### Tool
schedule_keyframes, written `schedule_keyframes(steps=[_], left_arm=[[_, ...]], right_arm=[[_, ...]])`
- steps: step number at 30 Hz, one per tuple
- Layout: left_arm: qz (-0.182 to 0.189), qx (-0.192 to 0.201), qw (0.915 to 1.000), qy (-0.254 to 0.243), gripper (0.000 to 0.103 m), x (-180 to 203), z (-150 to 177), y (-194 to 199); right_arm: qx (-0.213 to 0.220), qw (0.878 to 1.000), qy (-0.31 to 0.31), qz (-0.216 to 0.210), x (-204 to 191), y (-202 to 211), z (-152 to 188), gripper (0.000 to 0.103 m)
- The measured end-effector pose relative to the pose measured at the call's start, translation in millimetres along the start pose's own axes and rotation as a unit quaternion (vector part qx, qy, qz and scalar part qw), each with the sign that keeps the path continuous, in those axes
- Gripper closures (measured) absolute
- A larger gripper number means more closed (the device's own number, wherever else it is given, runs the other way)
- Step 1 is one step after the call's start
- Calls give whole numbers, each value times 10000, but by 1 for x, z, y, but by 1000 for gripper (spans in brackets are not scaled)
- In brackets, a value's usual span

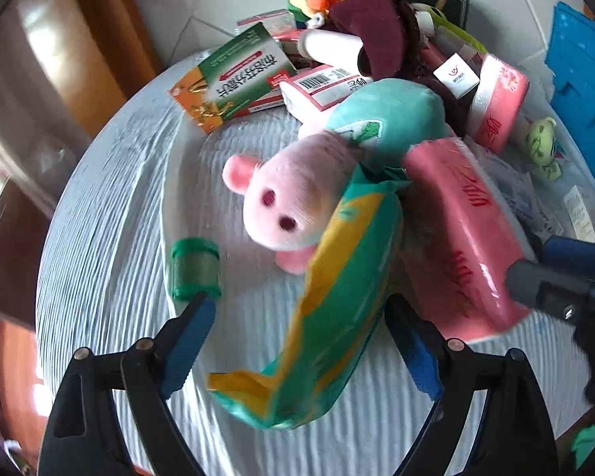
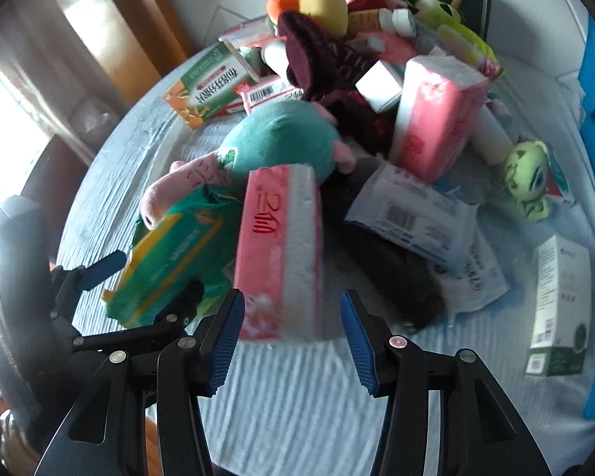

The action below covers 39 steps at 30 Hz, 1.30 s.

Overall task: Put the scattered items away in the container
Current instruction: 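Grasp the pink tissue pack with the right tool while the left tool grasps the green wipes pack, then lift the tissue pack and wipes pack and carry them over the crate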

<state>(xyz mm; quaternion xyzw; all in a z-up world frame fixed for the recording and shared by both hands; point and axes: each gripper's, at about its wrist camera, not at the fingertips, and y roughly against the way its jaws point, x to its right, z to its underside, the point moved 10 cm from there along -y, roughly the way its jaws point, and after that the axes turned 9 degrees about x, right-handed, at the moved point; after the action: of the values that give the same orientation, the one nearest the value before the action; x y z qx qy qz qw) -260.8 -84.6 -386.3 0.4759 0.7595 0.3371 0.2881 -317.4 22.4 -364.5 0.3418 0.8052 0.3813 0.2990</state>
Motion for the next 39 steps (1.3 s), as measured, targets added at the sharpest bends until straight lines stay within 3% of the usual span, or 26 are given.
schedule_keyframes(steps=[4, 9, 13, 19, 25, 29, 39], left_arm=[[276, -105, 9993, -217, 15, 4, 3, -15], [627, -160, 9977, -209, 37, 9, 5, -23], [863, -187, 9955, -357, 53, 23, 5, -24], [993, -220, 9939, -427, 58, 32, 10, -28], [1070, -110, 9937, -324, 69, 27, 8, -22], [1103, 47, 9935, -284, 72, 26, 2, -10], [886, 1007, 9909, -91, 72, 39, -44, 66]], right_arm=[[-96, 9998, -93, 143, -8, -15, 0, 51], [-219, 9984, 51, 520, -5, -28, -2, 51], [-329, 9980, -79, 537, 1, -40, 1, 51], [-322, 9978, -265, 514, 4, -47, 1, 51], [-229, 9973, -174, 676, 2, -46, 5, 54], [-36, 9969, -235, 746, 4, -25, 6, 54], [941, 9914, 20, 904, 30, 71, -23, 54]])
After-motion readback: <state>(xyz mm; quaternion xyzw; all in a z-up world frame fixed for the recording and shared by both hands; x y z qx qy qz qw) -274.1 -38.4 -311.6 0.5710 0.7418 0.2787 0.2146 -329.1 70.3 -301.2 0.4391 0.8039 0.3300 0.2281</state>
